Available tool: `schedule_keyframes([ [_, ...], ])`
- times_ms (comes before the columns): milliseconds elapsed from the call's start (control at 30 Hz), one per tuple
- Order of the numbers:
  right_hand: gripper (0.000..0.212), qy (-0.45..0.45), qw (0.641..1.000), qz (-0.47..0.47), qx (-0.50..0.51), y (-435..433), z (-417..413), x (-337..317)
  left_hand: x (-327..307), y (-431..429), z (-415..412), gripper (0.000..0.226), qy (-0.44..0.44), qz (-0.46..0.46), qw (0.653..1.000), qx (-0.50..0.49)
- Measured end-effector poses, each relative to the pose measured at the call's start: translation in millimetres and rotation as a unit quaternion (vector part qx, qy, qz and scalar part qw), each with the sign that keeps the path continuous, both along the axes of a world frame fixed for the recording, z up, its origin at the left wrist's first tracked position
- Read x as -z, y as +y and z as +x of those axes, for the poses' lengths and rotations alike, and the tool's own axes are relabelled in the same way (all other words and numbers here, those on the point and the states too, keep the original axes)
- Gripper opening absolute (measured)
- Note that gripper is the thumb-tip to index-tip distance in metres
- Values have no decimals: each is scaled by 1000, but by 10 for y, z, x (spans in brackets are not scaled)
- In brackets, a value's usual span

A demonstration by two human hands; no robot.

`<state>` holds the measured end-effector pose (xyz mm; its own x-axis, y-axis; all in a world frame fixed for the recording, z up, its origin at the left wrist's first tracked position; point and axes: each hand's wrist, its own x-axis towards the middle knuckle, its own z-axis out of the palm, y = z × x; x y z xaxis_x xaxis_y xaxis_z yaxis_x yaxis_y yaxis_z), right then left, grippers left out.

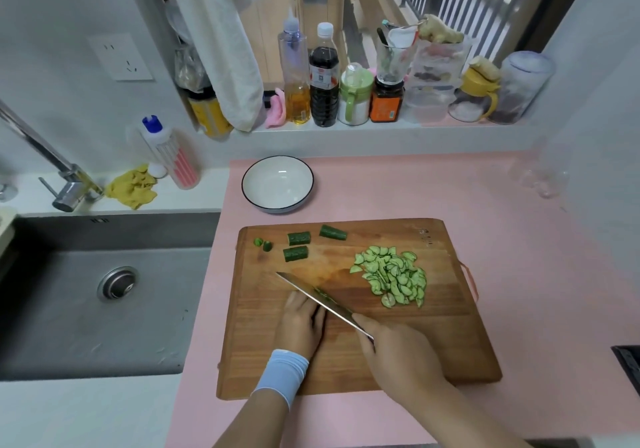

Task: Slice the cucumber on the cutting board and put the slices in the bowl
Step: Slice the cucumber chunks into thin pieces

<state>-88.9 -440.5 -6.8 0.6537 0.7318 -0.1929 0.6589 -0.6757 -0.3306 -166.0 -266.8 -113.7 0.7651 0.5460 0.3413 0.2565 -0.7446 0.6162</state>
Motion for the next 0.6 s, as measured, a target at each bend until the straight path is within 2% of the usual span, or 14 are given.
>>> schedule_keyframes([
  [267, 42, 3, 1000, 15, 1, -46, -7, 28, -32, -7, 8, 23, -15, -4, 1000, -4],
  [433, 42, -30, 999, 32, -8, -77, 0, 71, -58, -4, 4, 21, -1, -11, 1000, -4],
  [500, 41, -94, 995, 36, -23, -83, 35, 48, -142, -10, -10, 19, -17, -36, 998, -49],
  [600, 42, -156, 986, 46, -36, -76, 143, 14, -442, 70, -17, 21, -101, -71, 970, -211],
])
